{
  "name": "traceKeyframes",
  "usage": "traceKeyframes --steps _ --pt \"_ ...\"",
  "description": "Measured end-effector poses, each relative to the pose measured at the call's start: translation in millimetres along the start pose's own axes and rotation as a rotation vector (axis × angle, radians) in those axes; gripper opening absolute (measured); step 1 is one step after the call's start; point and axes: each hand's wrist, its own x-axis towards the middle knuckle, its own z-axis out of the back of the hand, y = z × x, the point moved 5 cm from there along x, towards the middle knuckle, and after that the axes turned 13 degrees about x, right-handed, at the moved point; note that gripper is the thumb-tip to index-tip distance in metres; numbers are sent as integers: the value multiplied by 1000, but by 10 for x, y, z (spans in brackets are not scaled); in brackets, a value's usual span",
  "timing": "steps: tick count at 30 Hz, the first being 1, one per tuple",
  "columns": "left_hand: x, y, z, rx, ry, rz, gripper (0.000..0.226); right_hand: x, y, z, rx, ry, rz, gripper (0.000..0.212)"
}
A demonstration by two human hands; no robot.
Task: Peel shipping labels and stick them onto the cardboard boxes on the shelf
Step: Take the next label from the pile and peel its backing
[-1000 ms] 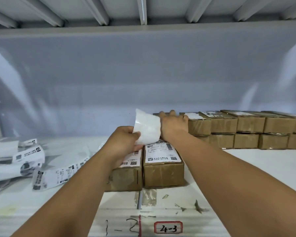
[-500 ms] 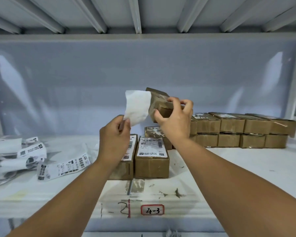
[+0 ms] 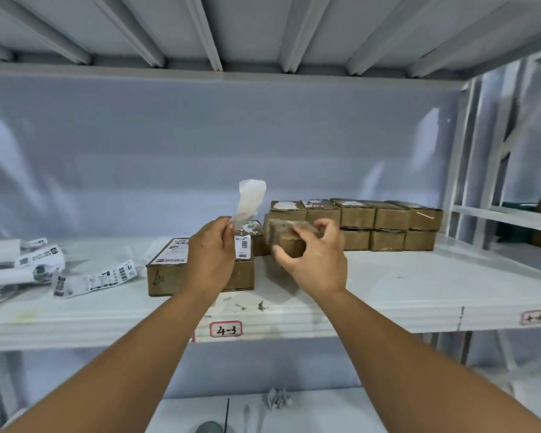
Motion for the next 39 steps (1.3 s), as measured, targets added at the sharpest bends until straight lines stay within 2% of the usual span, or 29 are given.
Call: traceKeyframes --steps 4,9,11,14,16,19,20,22,23,24,25,27,29,32,35,37,39 --pt "-156 -68 -126 0 28 1 23 -96 -162 -102 2 202 -15 54" --pt "-253 -82 -302 26 45 -24 22 -45 -257 -245 235 396 -147 51" --pt "-267 -95 -353 36 55 -56 23 -3 -297 -287 318 469 -148 48" --pt "-269 -118 -440 89 86 -145 27 7 -376 -317 458 508 -172 51" --pt "-312 -143 -546 177 149 -254 32 21 -429 -311 644 441 -272 50" --pt "-390 -233 -610 286 189 -462 53 59 -553 -182 1060 214 -539 25" --pt "-423 -252 -636 362 160 -552 61 56 -609 -145 1193 158 -642 28" --pt "-441 -267 -666 442 103 -639 52 52 -711 -106 1322 134 -739 53" --pt "-447 -274 -664 466 77 -666 47 50 -723 -107 1322 161 -737 57" --pt "-456 -285 -670 472 74 -684 49 40 -709 -119 1303 202 -723 52" --pt "-464 -282 -678 475 69 -695 51 19 -674 -134 1288 245 -706 40" --pt "-457 -252 -708 483 85 -693 42 3 -584 -124 1299 279 -695 15" --pt "-432 -219 -733 479 102 -643 30 4 -596 -104 1317 231 -684 16" --pt "-396 -211 -748 493 151 -610 52 4 -628 -55 1265 148 -676 19" --pt "-398 -241 -685 583 0 -675 56 12 -644 -53 1268 102 -646 15" --pt "-412 -267 -632 553 -123 -617 53 23 -682 -75 1301 69 -648 12" --pt "-456 -381 -613 462 -217 -561 40 34 -696 -80 1325 43 -656 12"
